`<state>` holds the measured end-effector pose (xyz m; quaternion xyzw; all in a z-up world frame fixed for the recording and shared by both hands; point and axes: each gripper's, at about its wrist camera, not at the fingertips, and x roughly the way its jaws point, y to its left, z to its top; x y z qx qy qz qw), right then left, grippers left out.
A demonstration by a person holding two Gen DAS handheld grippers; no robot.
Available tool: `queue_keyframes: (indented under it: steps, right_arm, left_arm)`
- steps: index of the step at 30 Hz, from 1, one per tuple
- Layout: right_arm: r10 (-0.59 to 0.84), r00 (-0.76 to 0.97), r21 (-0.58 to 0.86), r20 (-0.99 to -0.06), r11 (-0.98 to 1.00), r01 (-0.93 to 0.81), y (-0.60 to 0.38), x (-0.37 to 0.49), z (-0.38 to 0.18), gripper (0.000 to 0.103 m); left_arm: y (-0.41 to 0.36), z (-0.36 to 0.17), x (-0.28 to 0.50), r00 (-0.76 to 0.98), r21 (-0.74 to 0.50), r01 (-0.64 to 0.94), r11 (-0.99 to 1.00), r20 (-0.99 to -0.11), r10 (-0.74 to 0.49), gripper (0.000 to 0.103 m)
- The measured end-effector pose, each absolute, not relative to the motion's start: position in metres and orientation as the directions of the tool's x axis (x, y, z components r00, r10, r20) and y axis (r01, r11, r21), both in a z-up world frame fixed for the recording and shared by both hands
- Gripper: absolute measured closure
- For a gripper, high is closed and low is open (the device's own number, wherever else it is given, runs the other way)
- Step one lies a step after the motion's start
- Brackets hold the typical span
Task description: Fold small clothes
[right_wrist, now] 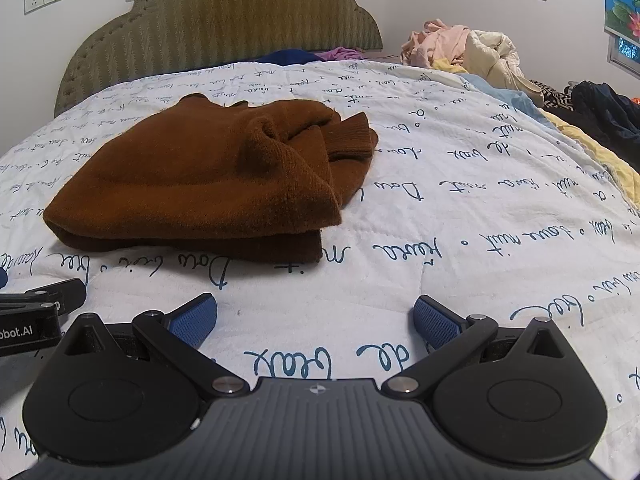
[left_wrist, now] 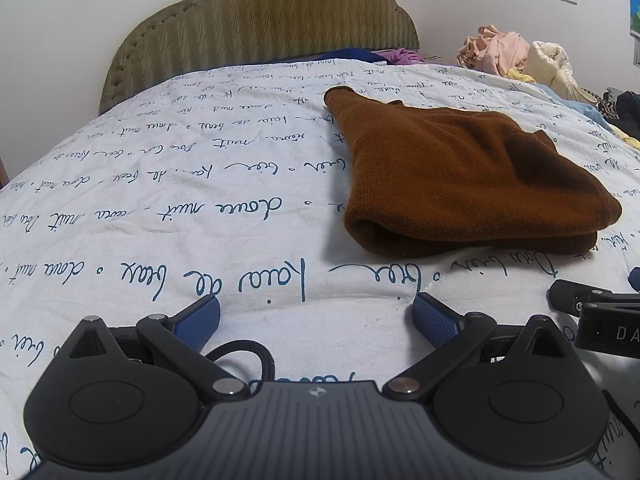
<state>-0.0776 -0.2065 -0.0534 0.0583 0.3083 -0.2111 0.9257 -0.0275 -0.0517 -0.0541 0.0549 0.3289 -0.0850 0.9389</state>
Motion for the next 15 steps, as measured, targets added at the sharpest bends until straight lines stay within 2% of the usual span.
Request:
queue_keyframes:
  steps: [15]
  right_arm:
    - [-0.352,0.72,-0.021,-0.598,0.905,0.425,-0.2071,-0.0775,-0.0541,0.0]
  left_arm:
    - [-0.0502,-0.0539,-0.0256,0.768,0.042,0.198,0.979,-0.628,-0.128,0.0]
